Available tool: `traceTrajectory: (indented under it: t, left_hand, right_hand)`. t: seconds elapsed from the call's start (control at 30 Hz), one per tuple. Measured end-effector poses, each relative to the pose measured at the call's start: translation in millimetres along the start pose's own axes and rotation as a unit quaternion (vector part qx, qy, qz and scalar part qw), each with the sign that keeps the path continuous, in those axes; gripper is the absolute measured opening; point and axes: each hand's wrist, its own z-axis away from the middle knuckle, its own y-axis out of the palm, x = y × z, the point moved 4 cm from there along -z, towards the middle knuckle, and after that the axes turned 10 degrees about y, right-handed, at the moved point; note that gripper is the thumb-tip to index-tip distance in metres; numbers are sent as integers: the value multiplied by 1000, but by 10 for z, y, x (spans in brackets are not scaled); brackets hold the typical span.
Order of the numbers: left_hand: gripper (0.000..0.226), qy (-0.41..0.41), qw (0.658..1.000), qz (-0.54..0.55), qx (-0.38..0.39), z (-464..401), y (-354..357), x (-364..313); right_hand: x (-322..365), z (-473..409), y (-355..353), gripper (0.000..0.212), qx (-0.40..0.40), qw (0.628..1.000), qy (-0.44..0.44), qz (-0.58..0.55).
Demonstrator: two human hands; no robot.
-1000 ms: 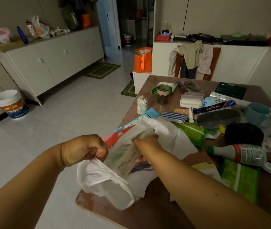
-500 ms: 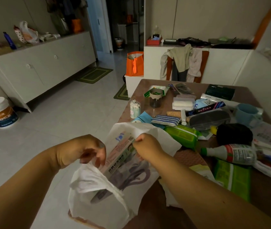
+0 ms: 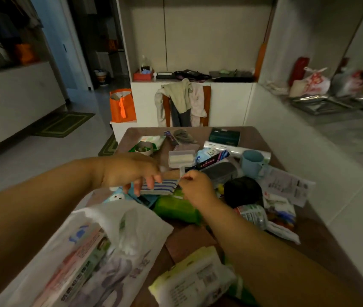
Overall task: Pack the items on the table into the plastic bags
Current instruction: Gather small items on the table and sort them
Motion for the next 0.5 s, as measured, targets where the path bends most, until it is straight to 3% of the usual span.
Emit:
traceTrajectory:
  t: [0.13, 0.3, 0.4, 0.5]
  left_hand:
    - [21, -16, 1000, -2, 15, -658, 270, -515]
    - [29, -33, 991, 109, -70, -1592, 494, -685]
    - [42, -51, 972, 203, -107, -2128, 615, -659]
    - [41, -86, 951, 267, -127, -2575, 731, -561]
  right_hand:
    - [-111, -587, -545, 14, -41, 999, 12, 7]
    - [-138, -1453, -1303, 17, -115, 990, 23, 82]
    - [-158, -2018, -1591, 13, -116, 982, 38, 145]
    - [-229, -2613, -1731, 25, -102, 962, 42, 248]
